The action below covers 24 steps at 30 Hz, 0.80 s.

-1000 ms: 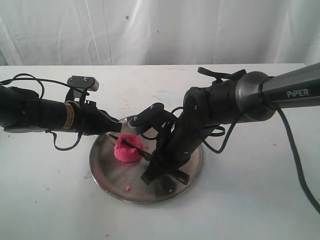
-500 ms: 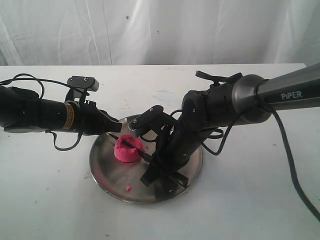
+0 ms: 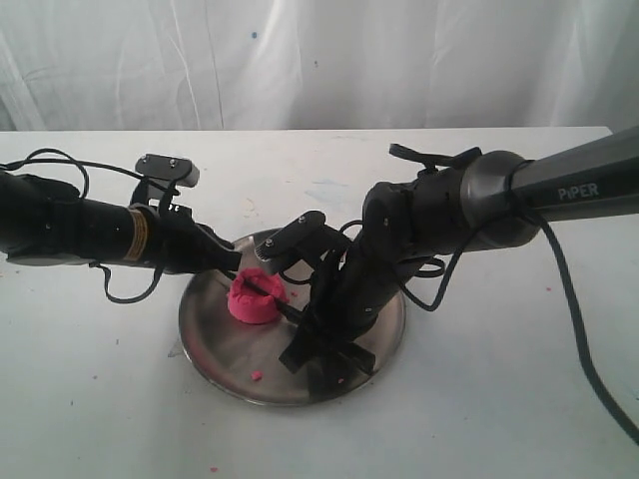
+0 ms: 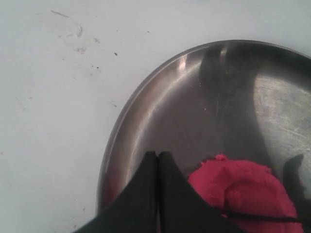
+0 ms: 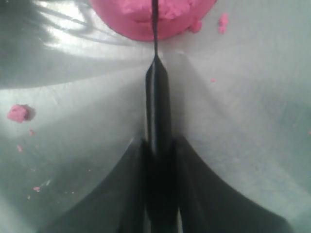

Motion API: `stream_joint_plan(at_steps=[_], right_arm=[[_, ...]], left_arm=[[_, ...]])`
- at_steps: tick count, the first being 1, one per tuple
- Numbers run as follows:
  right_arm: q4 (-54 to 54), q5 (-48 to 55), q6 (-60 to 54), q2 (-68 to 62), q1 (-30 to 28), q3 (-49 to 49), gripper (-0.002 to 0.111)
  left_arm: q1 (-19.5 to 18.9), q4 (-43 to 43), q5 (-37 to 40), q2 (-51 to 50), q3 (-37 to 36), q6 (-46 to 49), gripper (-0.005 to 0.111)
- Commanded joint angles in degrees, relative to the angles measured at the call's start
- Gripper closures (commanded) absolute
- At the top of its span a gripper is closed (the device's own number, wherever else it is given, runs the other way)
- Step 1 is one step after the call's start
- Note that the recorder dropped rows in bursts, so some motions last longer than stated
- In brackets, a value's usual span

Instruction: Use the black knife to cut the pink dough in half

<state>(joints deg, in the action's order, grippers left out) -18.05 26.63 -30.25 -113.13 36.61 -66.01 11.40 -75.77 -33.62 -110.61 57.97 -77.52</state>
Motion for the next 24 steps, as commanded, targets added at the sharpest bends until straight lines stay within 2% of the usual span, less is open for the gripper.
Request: stream_joint_plan(at_steps=[1,24], right_arm=[[0.33,1.49,-0.59,-0.42,-0.02,0.12,0.108],[0.33,1.69,-0.75,1.57,-0.02,-0.22,0.108]], left_arm=[[0.34,-1.00,0.71,-0.87,-0.25,-0.69,0.107],[0.34,-1.00,0.34,-2.77,-0.25,-0.69,0.107]])
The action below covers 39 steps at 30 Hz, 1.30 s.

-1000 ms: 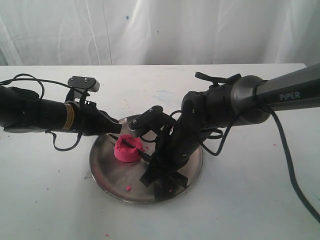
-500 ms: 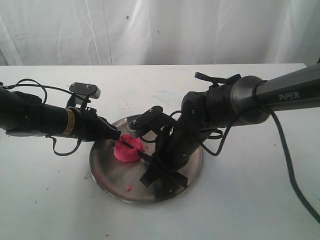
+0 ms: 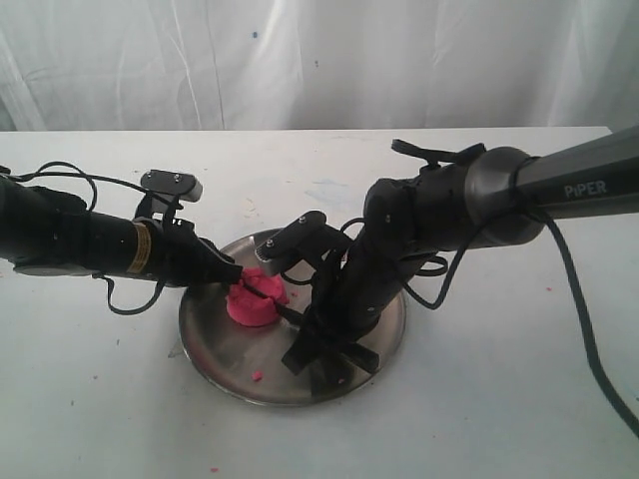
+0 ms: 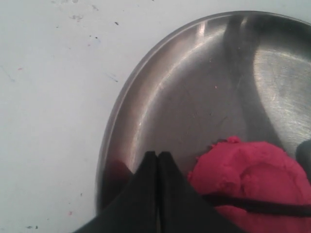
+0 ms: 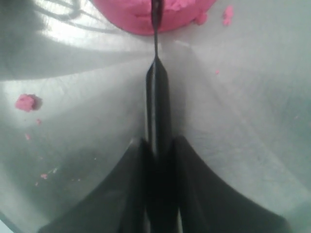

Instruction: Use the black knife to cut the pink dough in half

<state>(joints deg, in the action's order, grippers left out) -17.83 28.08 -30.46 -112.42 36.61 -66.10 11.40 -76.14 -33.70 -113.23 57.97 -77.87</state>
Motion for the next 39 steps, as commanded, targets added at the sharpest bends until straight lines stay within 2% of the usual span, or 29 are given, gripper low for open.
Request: stream_joint_plan(at_steps=[1,34,39], right_arm=[[0.11,0.25,-0.54,0.86,-0.02,-0.12,0.108],[0.23,1.76,-0.43,-1.11,-0.02,0.78,0.108],[5.14,5.43,2.76,-0.50,-0.02,0.55,0.108]], left_arm=[[0.34,-0.63,0.42,-0.14,-0.25,-0.34,0.107],[0.34,-0.63,0.40,3.43,0.07,-0.34,0.107],[0.34,-0.63,0.40,3.43,0.07,-0.34,0.107]])
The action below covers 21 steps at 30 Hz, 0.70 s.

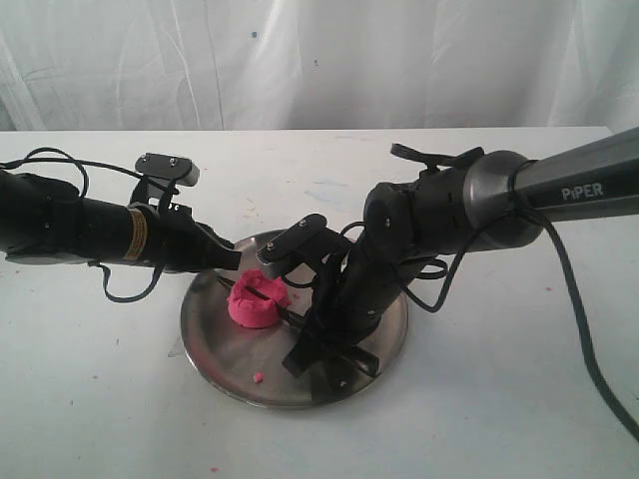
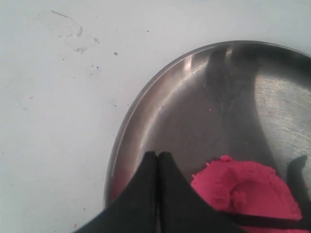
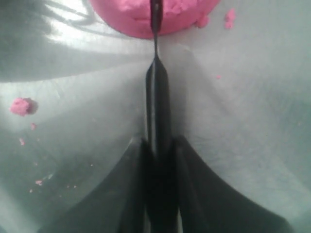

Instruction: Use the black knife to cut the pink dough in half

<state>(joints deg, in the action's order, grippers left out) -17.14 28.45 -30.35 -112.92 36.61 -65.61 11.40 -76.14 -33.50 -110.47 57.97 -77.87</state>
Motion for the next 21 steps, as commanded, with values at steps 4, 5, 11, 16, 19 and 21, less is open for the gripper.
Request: stream_joint_plan(at_steps=[4,5,11,16,19,21], right_arm=[[11.94,6.24,8.16,1.54,-0.02,0.05,0.108],[12.19,6.28,8.16,1.82,-0.02,0.05,0.108],[12.70,10.16,8.16,3.20,-0.02,-1.03,0.108],[12.94,15.00,8.16,3.20,-0.02,-2.57,0.108],[14.31,16.88,8.16,3.20,-0.02,-2.57,0.108],[14.61,17.61,8.16,3.20,-0.02,-2.57,0.108]], left_arm=[[0.34,-0.63,0.19,0.66,0.07,-0.34,0.107],[0.34,-0.63,0.19,0.66,0.07,-0.34,0.107],[0.34,-0.63,0.19,0.66,0.07,-0.34,0.107],[0.34,-0.63,0.19,0.66,0.07,-0.34,0.107],[0.34,-0.63,0.19,0.66,0.07,-0.34,0.107],[0.34,-0.63,0.19,0.66,0.07,-0.34,0.107]])
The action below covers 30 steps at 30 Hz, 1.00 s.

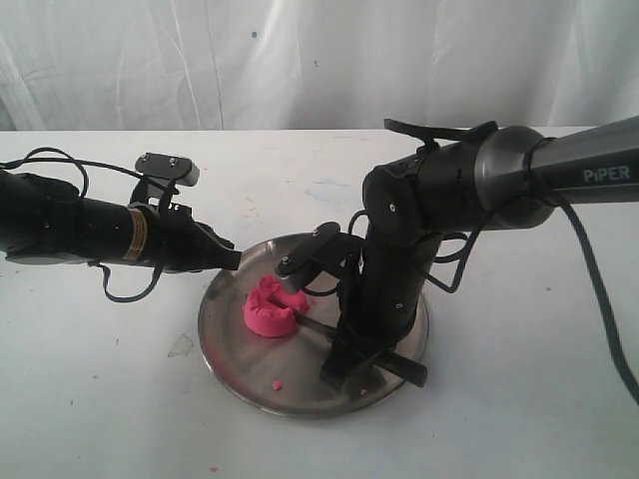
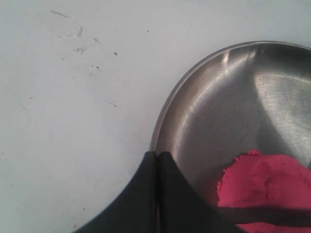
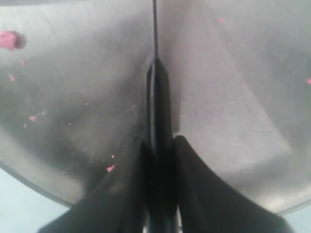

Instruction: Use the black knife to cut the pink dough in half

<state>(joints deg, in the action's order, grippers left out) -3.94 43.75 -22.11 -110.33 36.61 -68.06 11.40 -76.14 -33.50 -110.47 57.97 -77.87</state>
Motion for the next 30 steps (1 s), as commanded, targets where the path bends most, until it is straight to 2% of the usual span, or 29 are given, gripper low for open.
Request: stream_joint_plan(at_steps=[1,30], right_arm=[[1.55,2.45,-0.08,0.62,-0.02,-0.12,0.108],[2.54,2.06,1.50,0.62,-0.02,0.10,0.108]], left_arm=[[0.34,-0.63,0.19,0.66,0.07,-0.34,0.107],[0.34,-0.63,0.19,0.66,0.07,-0.34,0.107]])
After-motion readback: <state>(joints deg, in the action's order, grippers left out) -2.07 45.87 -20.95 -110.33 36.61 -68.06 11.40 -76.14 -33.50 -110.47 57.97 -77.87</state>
